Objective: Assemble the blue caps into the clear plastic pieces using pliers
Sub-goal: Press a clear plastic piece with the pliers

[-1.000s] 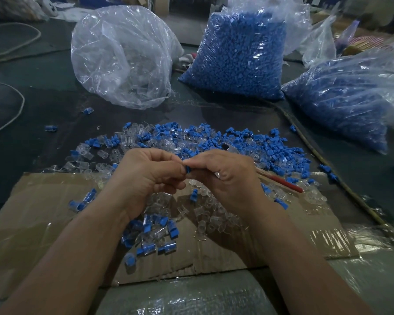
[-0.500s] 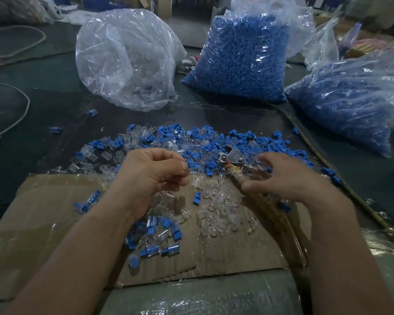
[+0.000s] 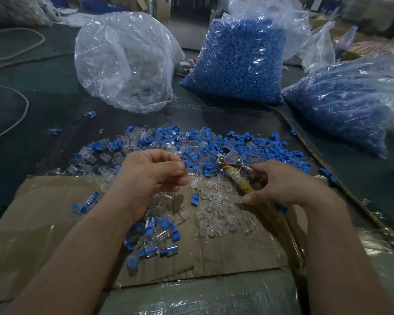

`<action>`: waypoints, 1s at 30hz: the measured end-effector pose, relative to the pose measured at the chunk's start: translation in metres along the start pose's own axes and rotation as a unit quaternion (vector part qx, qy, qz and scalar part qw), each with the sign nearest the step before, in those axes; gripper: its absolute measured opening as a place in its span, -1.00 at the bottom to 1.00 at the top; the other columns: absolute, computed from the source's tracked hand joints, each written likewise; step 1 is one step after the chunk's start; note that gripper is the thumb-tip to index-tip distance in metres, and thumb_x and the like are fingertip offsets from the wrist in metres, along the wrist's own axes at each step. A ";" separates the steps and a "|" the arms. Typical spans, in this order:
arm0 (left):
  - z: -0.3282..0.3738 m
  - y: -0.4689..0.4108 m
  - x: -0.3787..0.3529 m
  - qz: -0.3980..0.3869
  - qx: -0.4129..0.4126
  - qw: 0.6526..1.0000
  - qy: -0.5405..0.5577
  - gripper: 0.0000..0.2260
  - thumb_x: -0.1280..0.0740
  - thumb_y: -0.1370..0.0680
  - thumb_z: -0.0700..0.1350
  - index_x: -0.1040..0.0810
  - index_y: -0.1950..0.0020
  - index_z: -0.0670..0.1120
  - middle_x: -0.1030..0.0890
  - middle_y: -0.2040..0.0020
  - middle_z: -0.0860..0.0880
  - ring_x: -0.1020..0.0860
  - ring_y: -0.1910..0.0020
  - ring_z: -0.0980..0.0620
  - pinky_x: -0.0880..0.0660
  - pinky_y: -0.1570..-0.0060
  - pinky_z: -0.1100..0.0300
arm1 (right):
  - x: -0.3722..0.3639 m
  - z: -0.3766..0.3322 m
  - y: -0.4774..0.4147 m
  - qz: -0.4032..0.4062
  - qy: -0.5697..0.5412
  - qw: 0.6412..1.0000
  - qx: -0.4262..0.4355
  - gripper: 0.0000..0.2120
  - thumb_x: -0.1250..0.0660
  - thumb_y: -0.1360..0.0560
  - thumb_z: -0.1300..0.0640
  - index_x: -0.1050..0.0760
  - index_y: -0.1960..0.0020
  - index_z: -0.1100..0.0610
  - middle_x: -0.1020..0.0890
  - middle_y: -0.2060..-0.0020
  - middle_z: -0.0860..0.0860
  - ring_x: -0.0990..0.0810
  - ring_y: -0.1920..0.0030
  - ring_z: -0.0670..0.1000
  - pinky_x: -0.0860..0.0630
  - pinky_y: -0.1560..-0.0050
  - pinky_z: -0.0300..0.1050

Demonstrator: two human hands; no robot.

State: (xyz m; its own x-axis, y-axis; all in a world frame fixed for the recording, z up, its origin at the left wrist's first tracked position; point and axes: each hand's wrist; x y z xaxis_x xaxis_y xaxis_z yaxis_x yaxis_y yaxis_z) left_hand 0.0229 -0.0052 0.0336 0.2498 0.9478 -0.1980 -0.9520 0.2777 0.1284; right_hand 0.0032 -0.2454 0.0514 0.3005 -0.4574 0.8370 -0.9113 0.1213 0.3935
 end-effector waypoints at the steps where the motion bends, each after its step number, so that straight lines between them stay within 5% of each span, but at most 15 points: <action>1: 0.000 0.000 0.000 0.000 0.000 1.000 0.000 -0.87 -0.38 -0.21 -0.21 -0.54 0.28 -0.20 -0.62 0.41 -0.09 -0.60 0.45 0.05 -0.51 0.49 0.30 | 0.000 0.000 0.001 -0.009 0.000 1.000 0.006 -0.51 -0.52 -0.19 -0.10 -0.41 -0.03 -0.05 -0.39 0.21 -0.23 -0.36 0.23 -0.19 -0.23 0.31 -0.33; 4: 0.000 0.000 0.000 -0.002 -0.003 1.000 -0.001 -0.86 -0.39 -0.21 -0.21 -0.54 0.28 -0.20 -0.62 0.41 -0.09 -0.60 0.44 0.04 -0.51 0.48 0.29 | 0.000 -0.001 -0.001 -0.022 -0.008 1.000 0.004 -0.58 -0.55 -0.20 -0.03 -0.34 0.13 -0.10 -0.45 0.16 -0.16 -0.42 0.18 -0.14 -0.29 0.32 -0.28; 7: 0.000 0.000 0.000 -0.001 -0.007 1.000 0.001 -0.85 -0.39 -0.21 -0.21 -0.54 0.26 -0.21 -0.62 0.41 -0.09 -0.60 0.44 0.04 -0.51 0.48 0.30 | -0.001 -0.003 -0.005 0.024 -0.019 1.000 0.006 -0.67 -0.49 -0.25 0.10 -0.45 0.05 0.02 -0.52 0.15 -0.06 -0.51 0.17 -0.07 -0.47 0.28 -0.17; 14: -0.002 -0.002 -0.002 0.015 -0.023 1.000 0.014 -0.95 -0.34 -0.35 -0.31 -0.52 0.21 -0.22 -0.62 0.41 -0.06 -0.60 0.42 0.08 -0.51 0.45 0.32 | 0.003 -0.010 0.005 0.200 -0.069 0.975 0.074 -0.51 -0.42 -0.29 0.20 -0.48 -0.21 0.03 -0.46 0.23 -0.24 -0.47 0.24 -0.23 -0.34 0.39 -0.43; 18: -0.005 -0.003 -0.005 0.047 -0.048 0.997 0.024 -0.90 -0.29 -0.44 -0.37 -0.49 0.23 -0.19 -0.62 0.42 -0.01 -0.59 0.42 0.10 -0.52 0.43 0.33 | -0.008 -0.025 0.006 0.290 -0.058 0.946 0.134 -0.63 -0.33 -0.35 0.32 -0.52 -0.15 0.14 -0.55 0.27 -0.06 -0.50 0.27 -0.07 -0.40 0.23 -0.32; 21: -0.005 -0.002 -0.007 0.060 -0.062 0.996 0.036 -0.86 -0.28 -0.45 -0.37 -0.48 0.23 -0.17 -0.61 0.41 0.00 -0.59 0.42 0.10 -0.53 0.41 0.32 | -0.014 -0.030 0.005 0.327 -0.060 0.927 0.173 -0.68 -0.32 -0.35 0.37 -0.52 -0.08 0.16 -0.47 0.35 -0.16 -0.41 0.36 -0.17 -0.30 0.36 -0.40; 25: -0.006 -0.002 -0.008 0.076 -0.082 0.992 0.050 -0.88 -0.28 -0.46 -0.36 -0.48 0.21 -0.16 -0.60 0.34 -0.05 -0.60 0.39 0.10 -0.53 0.37 0.32 | -0.020 -0.035 0.006 0.316 -0.040 0.921 0.223 -0.65 -0.36 -0.31 0.30 -0.50 -0.07 0.08 -0.40 0.31 -0.23 -0.40 0.29 -0.20 -0.27 0.27 -0.29; 30: -0.007 -0.003 -0.011 0.106 -0.115 0.986 0.059 -0.88 -0.27 -0.46 -0.36 -0.50 0.20 -0.16 -0.60 0.29 -0.07 -0.61 0.37 0.10 -0.52 0.36 0.33 | -0.029 -0.040 0.007 0.261 0.027 0.928 0.263 -0.51 -0.35 -0.34 0.23 -0.41 -0.26 0.10 -0.47 -0.01 -0.05 -0.42 -0.03 -0.08 -0.32 -0.01 -0.18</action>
State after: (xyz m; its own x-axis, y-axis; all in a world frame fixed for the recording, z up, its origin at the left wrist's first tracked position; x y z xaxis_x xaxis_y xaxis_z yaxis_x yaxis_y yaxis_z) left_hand 0.0219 -0.0174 0.0283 0.0312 0.9521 -0.3043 -0.9989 0.0192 -0.0423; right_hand -0.0003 -0.1959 0.0452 -0.2208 -0.4098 0.8851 -0.9438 -0.1391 -0.2999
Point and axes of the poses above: each hand's wrist, its own y-axis away from the middle knuckle, its own x-axis out of the back of the hand, z = x × y
